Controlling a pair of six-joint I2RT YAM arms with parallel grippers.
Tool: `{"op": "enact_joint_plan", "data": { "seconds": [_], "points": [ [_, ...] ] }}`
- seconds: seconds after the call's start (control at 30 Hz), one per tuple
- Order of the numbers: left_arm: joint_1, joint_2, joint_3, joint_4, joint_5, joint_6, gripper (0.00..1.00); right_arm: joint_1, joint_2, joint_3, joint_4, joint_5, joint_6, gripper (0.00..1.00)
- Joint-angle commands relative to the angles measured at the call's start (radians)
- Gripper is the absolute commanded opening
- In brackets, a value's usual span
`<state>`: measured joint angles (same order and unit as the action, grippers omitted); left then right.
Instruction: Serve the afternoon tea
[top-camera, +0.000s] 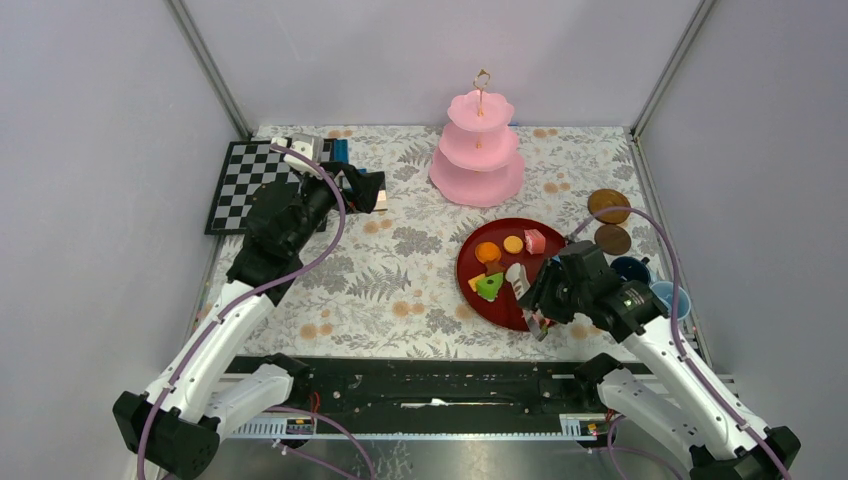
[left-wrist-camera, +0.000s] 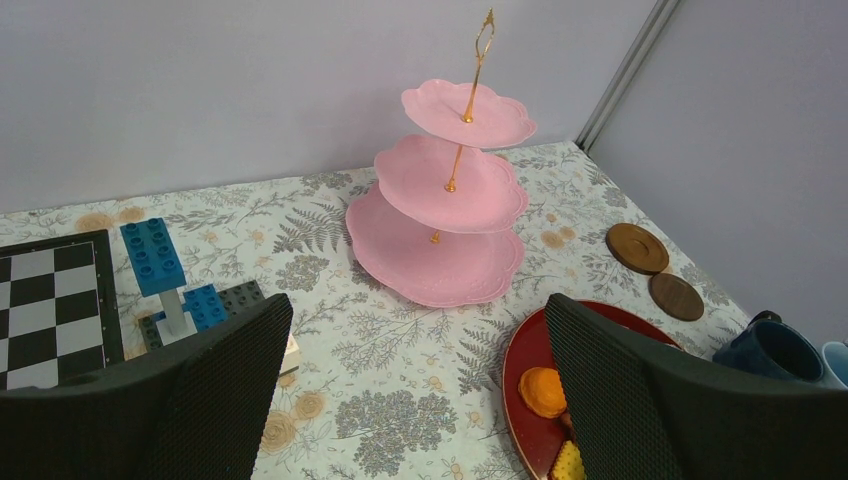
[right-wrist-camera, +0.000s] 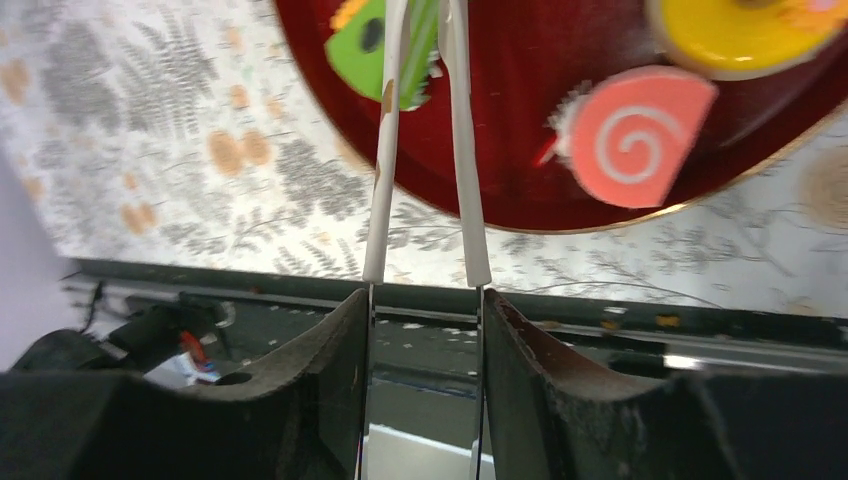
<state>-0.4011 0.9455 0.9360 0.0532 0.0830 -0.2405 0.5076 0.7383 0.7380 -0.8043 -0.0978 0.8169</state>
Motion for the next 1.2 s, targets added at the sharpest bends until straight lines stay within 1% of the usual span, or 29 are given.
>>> {"op": "enact_joint_plan", "data": {
  "seconds": [0.0, 0.13, 0.23, 0.33, 0.43, 0.53, 0.7, 0.97, 1.17],
  "points": [
    [-0.004, -0.001, 0.044, 0.033, 0.002, 0.004, 0.99, -0.006, 0.032, 0.051, -0.07, 0.192, -0.089, 0.32],
    [-0.006, 0.007, 0.044, 0.033, 0.005, 0.003, 0.99, -0.008, 0.118, 0.094, -0.045, 0.385, -0.146, 0.37],
    [-0.008, 0.007, 0.044, 0.033, 0.008, 0.001, 0.99, -0.023, 0.182, 0.111, 0.029, 0.384, -0.175, 0.38],
    [-0.011, -0.003, 0.044, 0.033, 0.003, 0.003, 0.99, -0.029, 0.266, 0.165, 0.041, 0.445, -0.218, 0.38],
    [-0.012, -0.012, 0.043, 0.033, 0.0, 0.005, 0.99, -0.055, 0.311, 0.199, 0.058, 0.475, -0.272, 0.38],
    [-0.012, -0.016, 0.043, 0.033, -0.004, 0.006, 0.99, -0.098, 0.329, 0.2, 0.091, 0.46, -0.316, 0.39],
    [-0.012, -0.014, 0.043, 0.034, 0.001, 0.003, 0.99, -0.176, 0.331, 0.164, 0.147, 0.365, -0.355, 0.43],
    [-0.012, -0.014, 0.044, 0.034, 0.01, -0.002, 0.99, -0.195, 0.337, 0.133, 0.184, 0.305, -0.391, 0.53],
    [-0.012, -0.01, 0.044, 0.035, 0.012, -0.003, 0.99, -0.204, 0.345, 0.122, 0.19, 0.288, -0.399, 0.57]
  ]
}}
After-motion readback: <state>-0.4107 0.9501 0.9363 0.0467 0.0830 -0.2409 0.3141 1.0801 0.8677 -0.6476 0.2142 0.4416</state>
